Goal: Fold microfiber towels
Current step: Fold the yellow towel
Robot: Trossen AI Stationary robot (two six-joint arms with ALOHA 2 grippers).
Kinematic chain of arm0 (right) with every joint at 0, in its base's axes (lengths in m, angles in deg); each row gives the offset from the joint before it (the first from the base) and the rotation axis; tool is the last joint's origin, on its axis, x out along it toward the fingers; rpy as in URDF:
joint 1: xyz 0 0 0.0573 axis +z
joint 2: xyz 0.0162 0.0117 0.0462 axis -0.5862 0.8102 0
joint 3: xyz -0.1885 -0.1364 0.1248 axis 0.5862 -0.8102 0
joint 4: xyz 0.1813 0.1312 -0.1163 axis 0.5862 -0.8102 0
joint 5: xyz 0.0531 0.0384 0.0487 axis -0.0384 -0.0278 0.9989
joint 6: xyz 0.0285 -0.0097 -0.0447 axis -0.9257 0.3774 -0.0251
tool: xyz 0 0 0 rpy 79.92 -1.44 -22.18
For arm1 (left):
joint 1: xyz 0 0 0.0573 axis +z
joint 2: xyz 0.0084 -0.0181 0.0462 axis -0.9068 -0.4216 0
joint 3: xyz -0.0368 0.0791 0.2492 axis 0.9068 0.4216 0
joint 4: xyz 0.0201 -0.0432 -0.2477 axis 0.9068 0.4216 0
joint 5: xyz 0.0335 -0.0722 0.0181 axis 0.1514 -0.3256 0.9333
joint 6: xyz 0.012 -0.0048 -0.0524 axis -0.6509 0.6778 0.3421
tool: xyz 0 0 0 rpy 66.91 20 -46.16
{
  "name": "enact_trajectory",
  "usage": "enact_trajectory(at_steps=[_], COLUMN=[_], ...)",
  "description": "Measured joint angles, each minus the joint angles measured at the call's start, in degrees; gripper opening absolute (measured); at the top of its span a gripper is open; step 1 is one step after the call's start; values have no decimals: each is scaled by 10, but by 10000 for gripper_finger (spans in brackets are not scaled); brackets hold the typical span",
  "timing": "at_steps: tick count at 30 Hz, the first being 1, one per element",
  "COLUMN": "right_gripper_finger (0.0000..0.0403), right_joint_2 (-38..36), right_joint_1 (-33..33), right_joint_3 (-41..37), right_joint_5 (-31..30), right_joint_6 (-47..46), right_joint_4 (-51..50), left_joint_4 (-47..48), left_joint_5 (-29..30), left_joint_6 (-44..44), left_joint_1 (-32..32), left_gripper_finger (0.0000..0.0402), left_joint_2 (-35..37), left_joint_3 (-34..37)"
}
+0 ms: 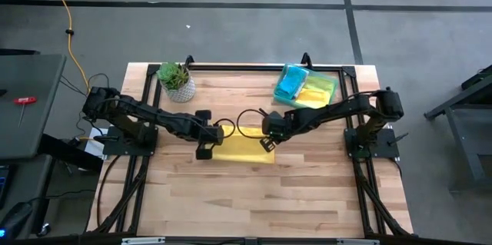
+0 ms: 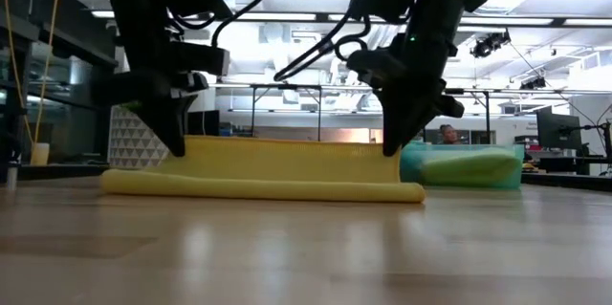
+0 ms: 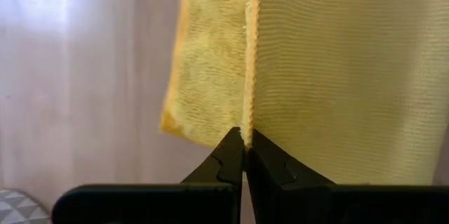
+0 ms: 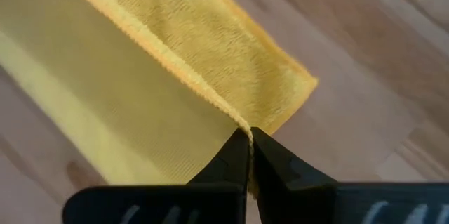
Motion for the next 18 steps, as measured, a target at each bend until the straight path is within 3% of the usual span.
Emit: enact_trajectory(at_steps=[11,18], right_gripper_finger=[0,5], right_joint_2=[0,0], right_joint_1=[-11,-12], right_joint_3=[0,0], right_joint_5=[-14,-30], right_joint_6=[-28,-27], right_joint_4=[-5,-3], left_joint_4=[-25,-25], left_joint_5=[23,89], left_joint_6=[0,-1], left_joint_1=[0,0], left_gripper_finger=[1,20], left_joint_2=[0,0], left_joint_3=[0,0])
